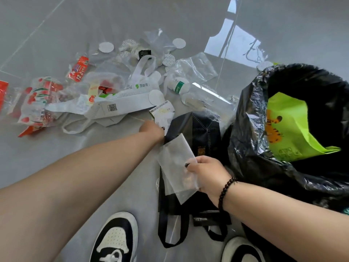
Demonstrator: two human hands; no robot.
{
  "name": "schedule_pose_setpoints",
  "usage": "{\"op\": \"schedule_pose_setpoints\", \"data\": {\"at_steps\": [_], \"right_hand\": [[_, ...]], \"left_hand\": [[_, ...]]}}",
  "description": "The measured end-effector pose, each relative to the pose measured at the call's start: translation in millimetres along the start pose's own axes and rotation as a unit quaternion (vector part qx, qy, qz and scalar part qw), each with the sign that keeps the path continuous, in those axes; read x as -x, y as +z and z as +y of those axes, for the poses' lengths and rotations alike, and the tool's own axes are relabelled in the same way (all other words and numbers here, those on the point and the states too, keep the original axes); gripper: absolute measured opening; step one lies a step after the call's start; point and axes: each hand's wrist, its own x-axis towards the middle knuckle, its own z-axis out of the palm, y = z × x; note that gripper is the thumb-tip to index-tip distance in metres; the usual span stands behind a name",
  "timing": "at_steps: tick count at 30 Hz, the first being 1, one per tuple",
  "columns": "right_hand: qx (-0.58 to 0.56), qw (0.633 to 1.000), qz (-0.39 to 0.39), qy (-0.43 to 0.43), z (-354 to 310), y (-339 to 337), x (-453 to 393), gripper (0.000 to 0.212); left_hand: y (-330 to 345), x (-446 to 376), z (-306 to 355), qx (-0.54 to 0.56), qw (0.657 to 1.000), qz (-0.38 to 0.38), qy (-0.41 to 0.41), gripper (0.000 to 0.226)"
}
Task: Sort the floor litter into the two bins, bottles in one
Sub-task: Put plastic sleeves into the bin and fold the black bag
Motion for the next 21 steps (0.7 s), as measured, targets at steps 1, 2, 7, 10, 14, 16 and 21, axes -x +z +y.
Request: {"op": "schedule_pose_setpoints", "data": {"at_steps": [1,2,7,10,14,16,21], "right_hand": [[-0.009,1.000,0.008,-0.002,-0.6,-2.4,-2.5,0.010],[-0.017,1.000,0.014,-0.006,-2.0,-4.0,-4.3,0.010],[-0.030,0.998,0.013,-0.059,-19.1,-16.0,-1.3,0.007],[-0.032,0.997,-0.023,-0.073,-17.5,-22.7,11.8,0.008],[-0.023,0.994,-0.083,-0.071,-6.6,-25.5,31.7,0.010],[-0.029,0.992,-0.108,-0.066,-1.4,-27.0,40.2,0.004],[0.082,0.973,-0.102,-0.190,10.3,-34.0,69.6,0.005]], "left_hand": [[5.4,4.1,-0.3,-0.013,1.000,-0.003,0.008,0.024],[7.7,9.0,-0.7,-0.018,1.000,-0.001,0.020,0.021],[-13.7,28.6,-0.4,0.063,0.997,0.005,0.049,0.006],[-34.3,62.2,-10.0,0.160,0.986,-0.033,0.043,0.006],[-66.9,108.4,-21.7,0.222,0.971,-0.049,0.076,0.005],[-76.5,119.9,-27.3,0.224,0.969,-0.036,0.100,0.012],[-91.2,144.1,-30.2,0.296,0.944,-0.015,0.145,0.012]]}}
